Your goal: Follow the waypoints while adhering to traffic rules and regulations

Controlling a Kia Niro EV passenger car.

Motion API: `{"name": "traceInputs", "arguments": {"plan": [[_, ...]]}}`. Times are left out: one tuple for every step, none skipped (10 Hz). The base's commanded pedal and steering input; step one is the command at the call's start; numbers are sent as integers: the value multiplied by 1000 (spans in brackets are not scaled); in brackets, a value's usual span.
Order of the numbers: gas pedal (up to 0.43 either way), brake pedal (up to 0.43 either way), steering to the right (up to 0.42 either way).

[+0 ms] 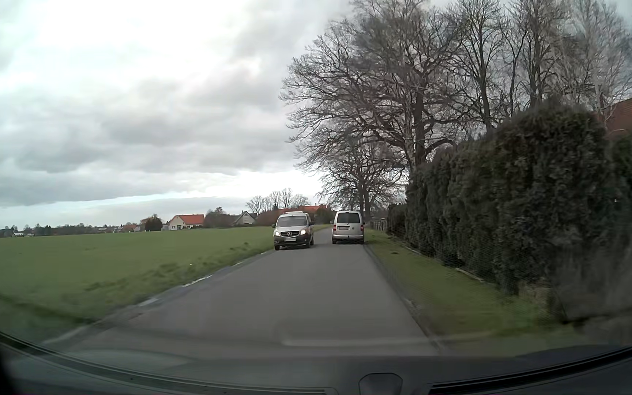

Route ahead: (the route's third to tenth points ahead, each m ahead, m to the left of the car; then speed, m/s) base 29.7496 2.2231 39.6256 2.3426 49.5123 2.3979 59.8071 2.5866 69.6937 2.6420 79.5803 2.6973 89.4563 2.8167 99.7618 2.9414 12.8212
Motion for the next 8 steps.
{"name": "traceInputs", "arguments": {"plan": [[189,0,3],[189,0,3],[189,0,3],[189,0,3],[189,0,2],[189,0,-2],[189,0,-8],[189,0,-14]]}}
